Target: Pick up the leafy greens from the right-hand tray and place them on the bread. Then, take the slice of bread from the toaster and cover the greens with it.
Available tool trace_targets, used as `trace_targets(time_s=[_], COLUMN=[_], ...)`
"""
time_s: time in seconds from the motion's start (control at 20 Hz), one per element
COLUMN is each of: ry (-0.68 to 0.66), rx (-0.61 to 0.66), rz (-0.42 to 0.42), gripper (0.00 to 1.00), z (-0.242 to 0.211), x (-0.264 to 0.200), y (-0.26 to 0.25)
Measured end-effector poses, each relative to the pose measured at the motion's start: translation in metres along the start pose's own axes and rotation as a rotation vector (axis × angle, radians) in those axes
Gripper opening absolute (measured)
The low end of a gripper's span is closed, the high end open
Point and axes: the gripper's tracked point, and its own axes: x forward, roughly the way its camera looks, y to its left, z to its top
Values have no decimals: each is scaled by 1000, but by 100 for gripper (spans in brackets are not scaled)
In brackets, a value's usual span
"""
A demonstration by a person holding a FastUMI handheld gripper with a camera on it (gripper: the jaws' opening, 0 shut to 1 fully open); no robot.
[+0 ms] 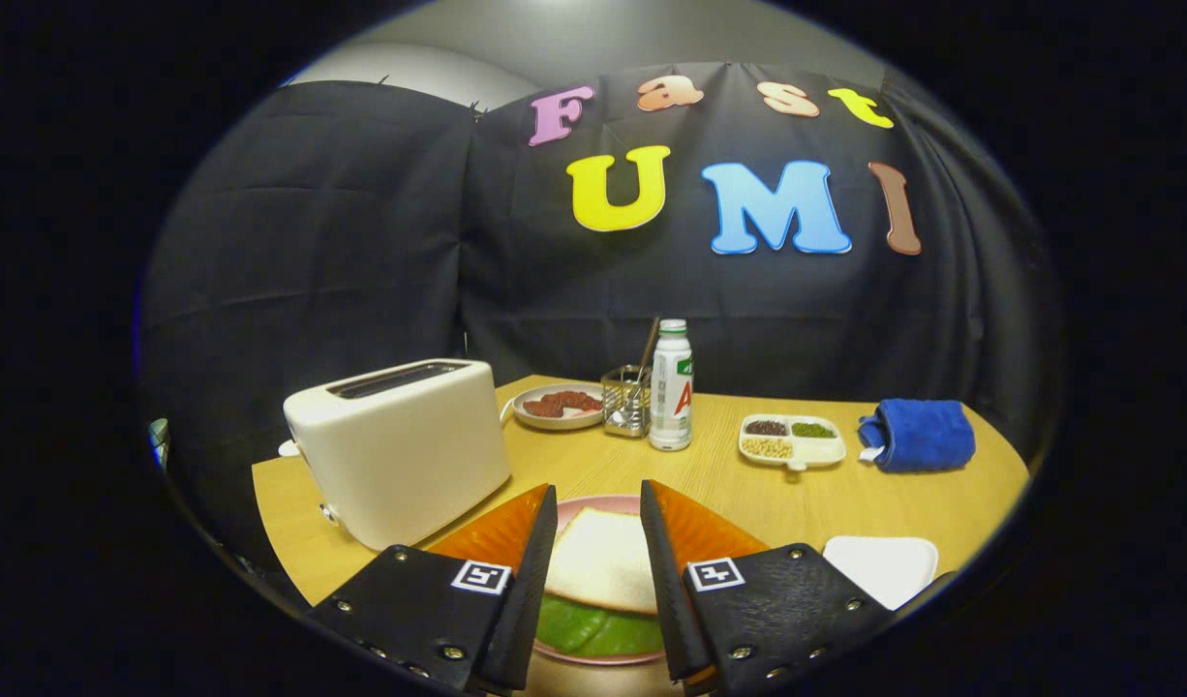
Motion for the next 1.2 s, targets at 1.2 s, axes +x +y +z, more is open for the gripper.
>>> trace_targets(time_s=[1.2], ry=[-272], rx=[-18], rz=[-148], gripper=[52], z=[110], x=[-154], y=[-302])
